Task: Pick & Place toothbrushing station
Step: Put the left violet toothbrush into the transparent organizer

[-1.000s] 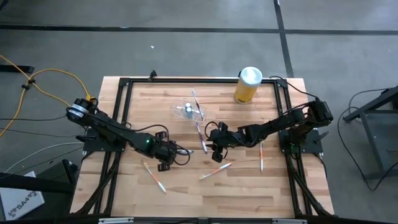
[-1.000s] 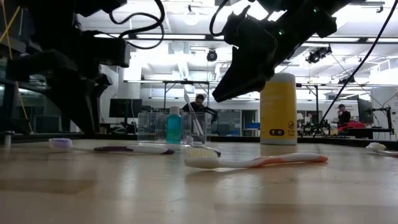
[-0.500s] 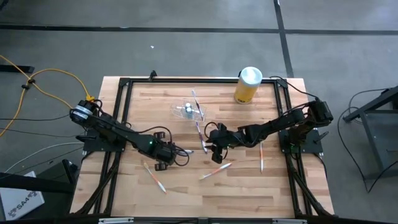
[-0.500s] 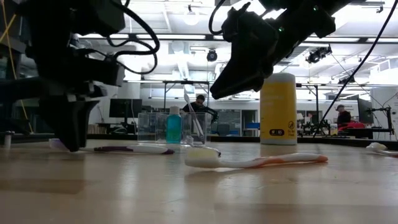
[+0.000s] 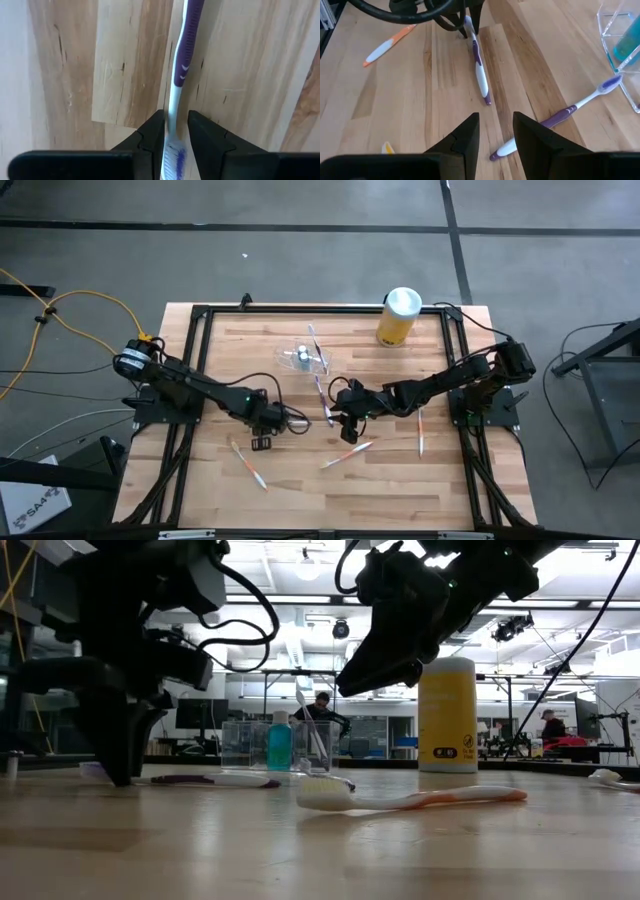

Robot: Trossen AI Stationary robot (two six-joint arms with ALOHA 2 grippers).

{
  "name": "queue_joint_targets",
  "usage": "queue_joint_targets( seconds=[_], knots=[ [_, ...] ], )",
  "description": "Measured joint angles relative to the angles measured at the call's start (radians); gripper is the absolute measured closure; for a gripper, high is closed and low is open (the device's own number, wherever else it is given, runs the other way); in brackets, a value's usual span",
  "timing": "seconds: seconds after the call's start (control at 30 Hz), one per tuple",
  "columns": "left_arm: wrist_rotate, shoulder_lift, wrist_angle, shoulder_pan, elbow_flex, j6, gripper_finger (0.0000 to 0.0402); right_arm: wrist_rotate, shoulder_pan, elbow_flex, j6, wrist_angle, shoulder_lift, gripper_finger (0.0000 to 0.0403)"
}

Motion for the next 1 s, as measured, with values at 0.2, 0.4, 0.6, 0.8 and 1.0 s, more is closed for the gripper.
queue_joint_targets(
  seconds=[0.2, 0.4, 0.6, 0.8, 1.0],
  knots=[
    [0.034, 0.001, -0.001, 0.010, -0.001, 0.038, 0.0326, 0.000, 0.000, 0.000, 0.000, 0.000, 0.000, 0.0293],
    [0.051, 0.002, 0.000, 0.010, -0.002, 0.037, 0.0365, -0.001, 0.000, 0.000, 0.000, 0.000, 0.000, 0.0293],
    [0.078, 0.002, -0.002, 0.009, -0.002, 0.038, 0.0394, -0.002, 0.000, 0.000, 0.000, 0.000, 0.000, 0.0293],
    [0.078, 0.002, -0.003, 0.007, -0.003, 0.048, 0.0396, -0.025, 0.000, 0.000, 0.000, 0.000, 0.000, 0.0293],
    [0.074, 0.003, -0.001, 0.001, -0.003, 0.066, 0.0397, -0.097, 0.000, 0.000, -0.011, 0.000, 0.000, 0.0293]
  ],
)
